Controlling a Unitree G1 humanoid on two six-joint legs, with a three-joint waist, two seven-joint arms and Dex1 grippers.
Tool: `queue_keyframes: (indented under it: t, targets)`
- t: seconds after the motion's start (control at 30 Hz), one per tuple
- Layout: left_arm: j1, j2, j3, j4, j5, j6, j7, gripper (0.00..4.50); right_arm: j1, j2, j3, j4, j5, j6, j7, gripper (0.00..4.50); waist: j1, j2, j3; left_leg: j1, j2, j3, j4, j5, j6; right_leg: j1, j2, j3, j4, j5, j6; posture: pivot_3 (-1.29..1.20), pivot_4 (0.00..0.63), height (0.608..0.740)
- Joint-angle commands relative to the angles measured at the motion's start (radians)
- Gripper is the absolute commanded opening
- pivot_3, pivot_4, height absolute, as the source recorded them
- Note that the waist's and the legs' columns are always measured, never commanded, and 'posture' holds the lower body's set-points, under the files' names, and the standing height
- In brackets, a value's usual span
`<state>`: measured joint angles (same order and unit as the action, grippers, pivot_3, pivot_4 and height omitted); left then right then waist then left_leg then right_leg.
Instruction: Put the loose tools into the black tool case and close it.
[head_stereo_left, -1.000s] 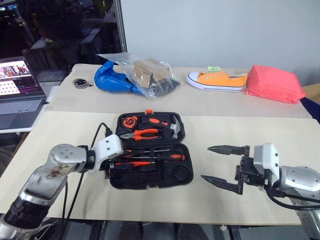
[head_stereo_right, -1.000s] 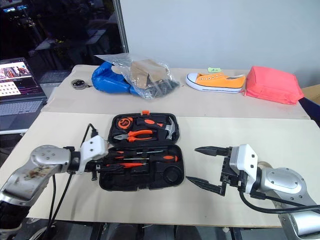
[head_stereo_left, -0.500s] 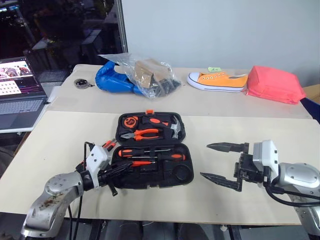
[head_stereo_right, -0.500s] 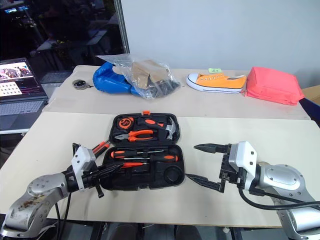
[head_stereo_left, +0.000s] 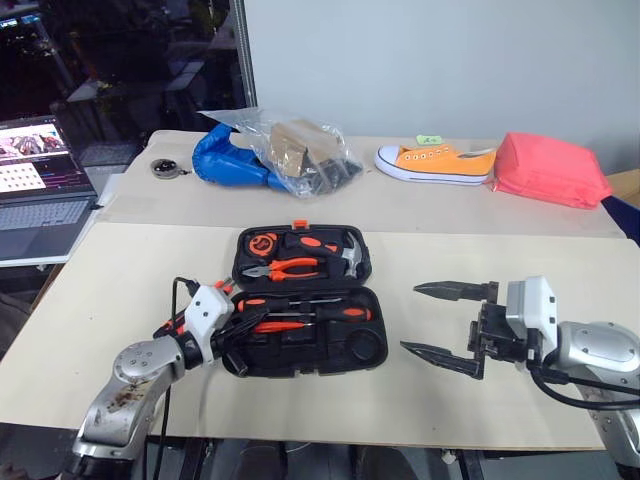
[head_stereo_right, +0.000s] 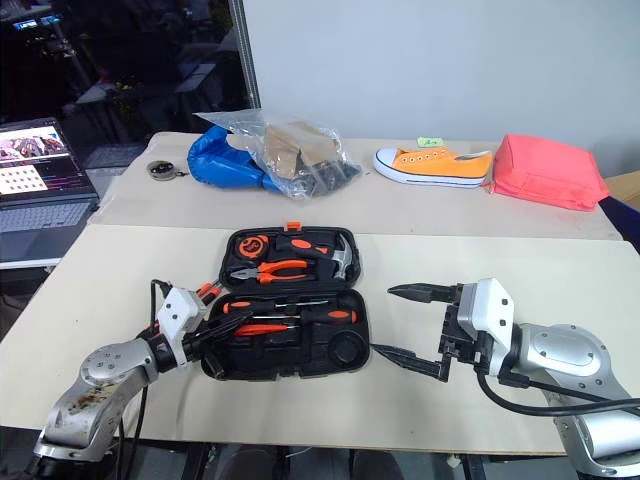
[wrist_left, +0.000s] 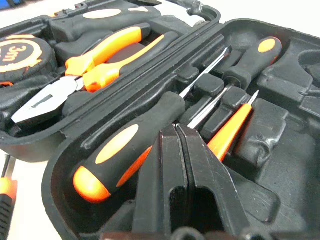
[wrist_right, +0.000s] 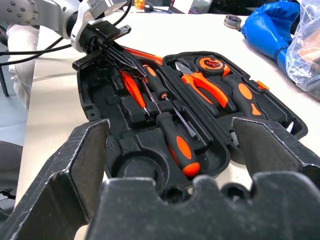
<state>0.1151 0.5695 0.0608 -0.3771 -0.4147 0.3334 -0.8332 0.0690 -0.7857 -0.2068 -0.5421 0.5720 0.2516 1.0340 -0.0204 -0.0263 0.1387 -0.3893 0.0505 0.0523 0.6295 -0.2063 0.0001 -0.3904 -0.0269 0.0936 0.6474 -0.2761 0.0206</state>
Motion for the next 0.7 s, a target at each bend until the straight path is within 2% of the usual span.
queue_keyframes:
  t: [0.03,0.1,0.3,0.7]
  targets:
    - [0.024,0.059,0.015,-0.05,-0.041,0.016,-0.066,0.06,-0.005,-0.004,-0.006,-0.02,0.005,-0.005,-0.004,4.5,0.001,0.0,0.0,0.0,0.0,0.0,0.0,0.0,0.0,0.0,0.0,0.0,0.0,0.0,0.0,0.0,0.15,0.74]
    - [0.018,0.089,-0.006,-0.024,-0.019,0.017,-0.084,0.06,-0.007,-0.003,-0.004,-0.019,0.007,-0.006,-0.003,4.5,0.002,0.0,0.0,0.0,0.0,0.0,0.0,0.0,0.0,0.0,0.0,0.0,0.0,0.0,0.0,0.0,0.15,0.74]
    - [-0.029,0.085,-0.042,0.06,0.044,-0.011,-0.063,0.06,0.002,-0.003,-0.009,-0.034,0.021,-0.006,0.003,4.5,0.004,0.0,0.0,0.001,0.0,0.001,0.0,0.0,0.0,0.001,0.0,0.0,0.0,-0.004,0.007,0.0,0.15,0.74]
    - [-0.071,0.018,-0.007,0.092,-0.047,0.109,-0.014,0.06,0.02,-0.003,-0.011,-0.039,0.018,-0.008,0.005,4.5,0.009,0.001,-0.001,0.002,0.0,0.0,0.001,0.0,0.0,0.002,-0.002,0.0,0.0,-0.003,0.007,0.0,0.15,0.74]
